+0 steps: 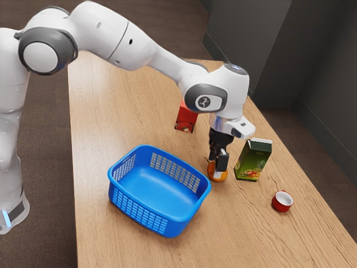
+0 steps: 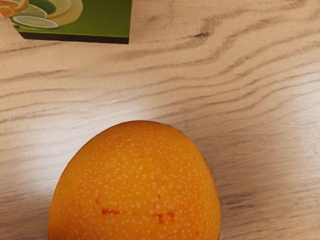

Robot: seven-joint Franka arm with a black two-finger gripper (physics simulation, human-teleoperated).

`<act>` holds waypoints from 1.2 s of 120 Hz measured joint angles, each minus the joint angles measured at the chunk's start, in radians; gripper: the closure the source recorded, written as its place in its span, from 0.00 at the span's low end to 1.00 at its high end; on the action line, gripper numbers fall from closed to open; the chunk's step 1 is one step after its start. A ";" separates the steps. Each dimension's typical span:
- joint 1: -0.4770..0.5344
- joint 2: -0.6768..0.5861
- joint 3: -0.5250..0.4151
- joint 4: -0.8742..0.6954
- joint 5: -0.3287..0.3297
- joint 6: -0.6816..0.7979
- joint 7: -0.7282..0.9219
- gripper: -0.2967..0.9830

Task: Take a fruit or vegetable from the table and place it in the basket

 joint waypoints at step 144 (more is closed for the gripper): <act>0.011 -0.339 -0.013 0.038 0.018 -0.315 -0.112 0.68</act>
